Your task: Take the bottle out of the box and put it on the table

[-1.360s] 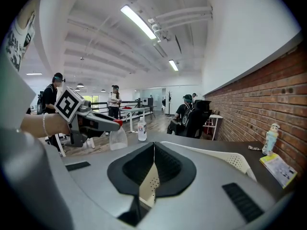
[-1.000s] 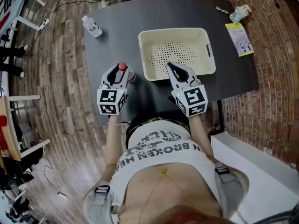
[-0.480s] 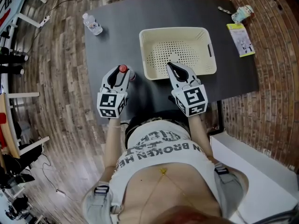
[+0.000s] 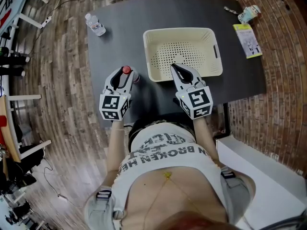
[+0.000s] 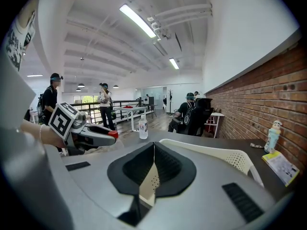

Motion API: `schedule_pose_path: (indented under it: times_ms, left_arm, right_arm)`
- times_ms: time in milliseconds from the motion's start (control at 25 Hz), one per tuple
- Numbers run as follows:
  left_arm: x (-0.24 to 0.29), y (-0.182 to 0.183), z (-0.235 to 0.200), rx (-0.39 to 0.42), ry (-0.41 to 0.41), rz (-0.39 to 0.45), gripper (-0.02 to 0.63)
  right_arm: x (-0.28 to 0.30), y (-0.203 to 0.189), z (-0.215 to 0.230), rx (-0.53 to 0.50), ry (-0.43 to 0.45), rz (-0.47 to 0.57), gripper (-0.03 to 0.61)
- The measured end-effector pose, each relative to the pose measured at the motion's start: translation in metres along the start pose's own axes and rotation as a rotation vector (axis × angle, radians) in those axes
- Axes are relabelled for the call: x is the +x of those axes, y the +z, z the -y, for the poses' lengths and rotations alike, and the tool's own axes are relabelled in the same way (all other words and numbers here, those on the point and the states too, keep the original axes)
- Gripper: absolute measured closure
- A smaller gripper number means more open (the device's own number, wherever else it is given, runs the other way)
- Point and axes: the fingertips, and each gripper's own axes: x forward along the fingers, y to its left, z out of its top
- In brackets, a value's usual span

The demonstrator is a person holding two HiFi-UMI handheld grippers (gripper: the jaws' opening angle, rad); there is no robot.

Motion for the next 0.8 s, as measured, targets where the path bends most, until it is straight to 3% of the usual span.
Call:
schedule_pose_path:
  times_ms: [600, 800]
  left_arm:
    - [0.0004, 0.0018, 0.0002, -0.031, -0.015, 0.019, 0.468]
    - [-0.0025, 0.0004, 0.0028, 0.002, -0.002, 0.001, 0.448]
  right_arm:
    - [-0.0015, 0.0000, 0.0003, 0.001, -0.006, 0.001, 0.569]
    - [-0.0041, -0.0011, 0.0035, 0.005, -0.016, 0.002, 0.569]
